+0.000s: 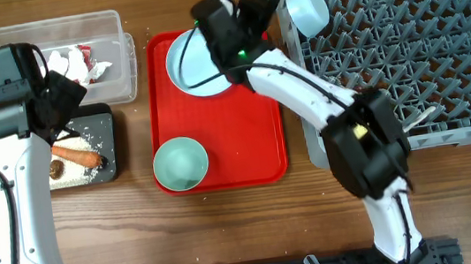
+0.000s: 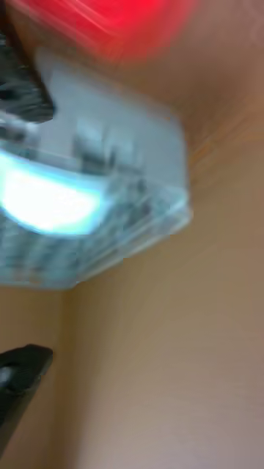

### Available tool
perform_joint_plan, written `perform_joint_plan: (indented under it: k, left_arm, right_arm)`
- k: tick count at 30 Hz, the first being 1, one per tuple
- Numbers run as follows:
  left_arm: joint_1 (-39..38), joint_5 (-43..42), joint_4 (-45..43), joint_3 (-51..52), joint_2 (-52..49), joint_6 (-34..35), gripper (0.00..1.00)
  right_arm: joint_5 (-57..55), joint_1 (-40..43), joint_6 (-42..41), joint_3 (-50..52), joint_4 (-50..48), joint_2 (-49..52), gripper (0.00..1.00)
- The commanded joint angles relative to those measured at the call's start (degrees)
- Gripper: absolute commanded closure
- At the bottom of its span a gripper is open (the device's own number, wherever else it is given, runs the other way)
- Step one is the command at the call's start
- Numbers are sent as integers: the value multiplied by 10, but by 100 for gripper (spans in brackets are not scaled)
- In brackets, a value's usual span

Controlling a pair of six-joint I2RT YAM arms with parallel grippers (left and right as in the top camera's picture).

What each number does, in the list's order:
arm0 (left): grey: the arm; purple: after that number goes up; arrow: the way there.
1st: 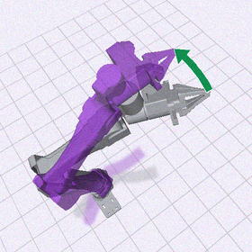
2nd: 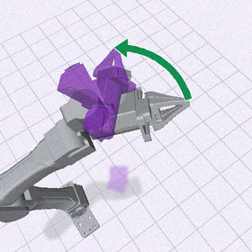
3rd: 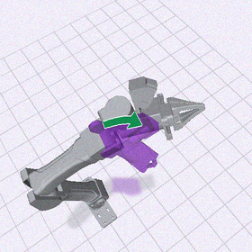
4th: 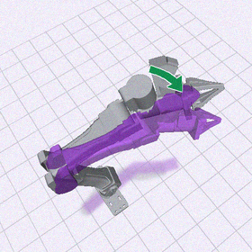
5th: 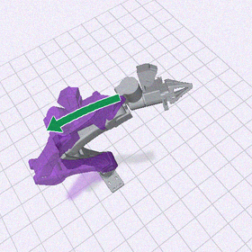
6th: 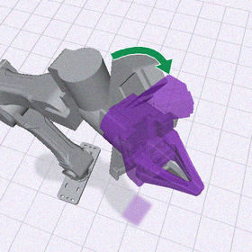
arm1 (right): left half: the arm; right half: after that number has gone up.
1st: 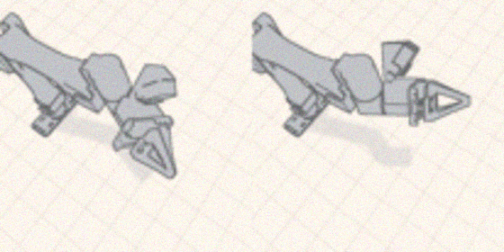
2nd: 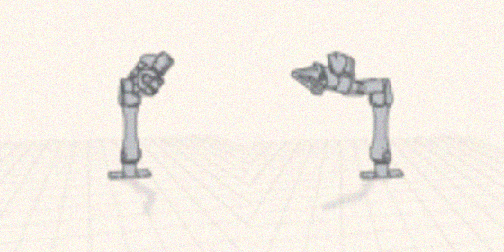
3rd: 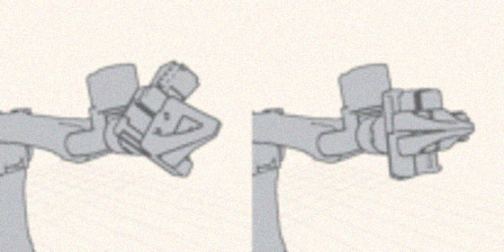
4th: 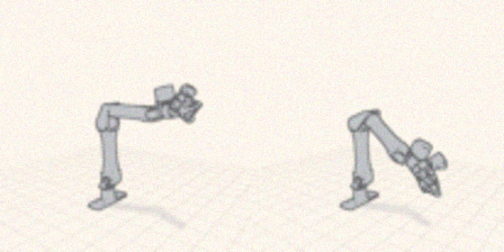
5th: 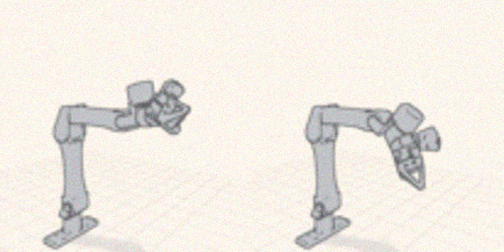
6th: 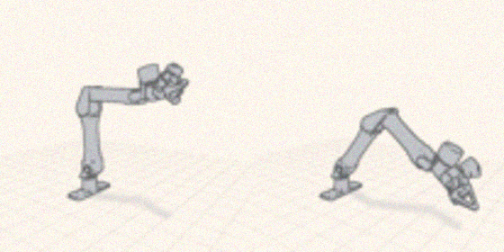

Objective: Sort waste into correct bins and load items into the dishwasher rack
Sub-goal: 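Place the light-blue bowl upright in the grey dish rack, then reach the right gripper to the teal bowl and grasp its rim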

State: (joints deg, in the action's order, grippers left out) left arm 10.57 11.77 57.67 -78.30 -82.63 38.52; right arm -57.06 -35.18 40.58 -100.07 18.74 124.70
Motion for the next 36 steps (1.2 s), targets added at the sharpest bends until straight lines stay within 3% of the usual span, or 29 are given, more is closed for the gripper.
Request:
perform_joint_plan:
  k: [1, 2, 4, 5, 7, 11, 20, 24, 29, 31, 36]
  left_arm:
    - [2, 9, 0, -5, -4, 10, 0]
    - [2, 9, 0, -5, -4, 10, 0]
    - [2, 9, 0, -5, -4, 10, 0]
    - [2, 9, 0, -5, -4, 10, 0]
    - [2, 9, 0, -5, -4, 10, 0]
    - [2, 9, 0, -5, -4, 10, 0]
    - [2, 9, 0, -5, -4, 10, 0]
    - [2, 9, 0, -5, -4, 10, 0]
    - [2, 9, 0, -5, -4, 10, 0]
    - [2, 9, 0, -5, -4, 10, 0]
    - [2, 9, 0, -5, -4, 10, 0]
  right_arm:
    - [260, 3, -271, 3, 176, -63, 0]
    - [350, 1, -322, 3, 236, -86, 0]
    - [557, -3, -343, 3, 306, -129, 0]
    - [710, -3, -372, 3, 330, -145, 0]
    - [808, -3, -420, 7, 349, -143, 4]
    - [784, -7, -592, 69, 350, -143, 19]
    - [734, -38, -742, 165, 303, -143, 23]
    - [621, -99, -816, 172, 299, -142, 25]
    - [614, -119, -832, 199, 248, -140, 34]
    - [638, -119, -832, 199, 220, -121, 42]
    - [670, -120, -829, 199, 197, -97, 45]
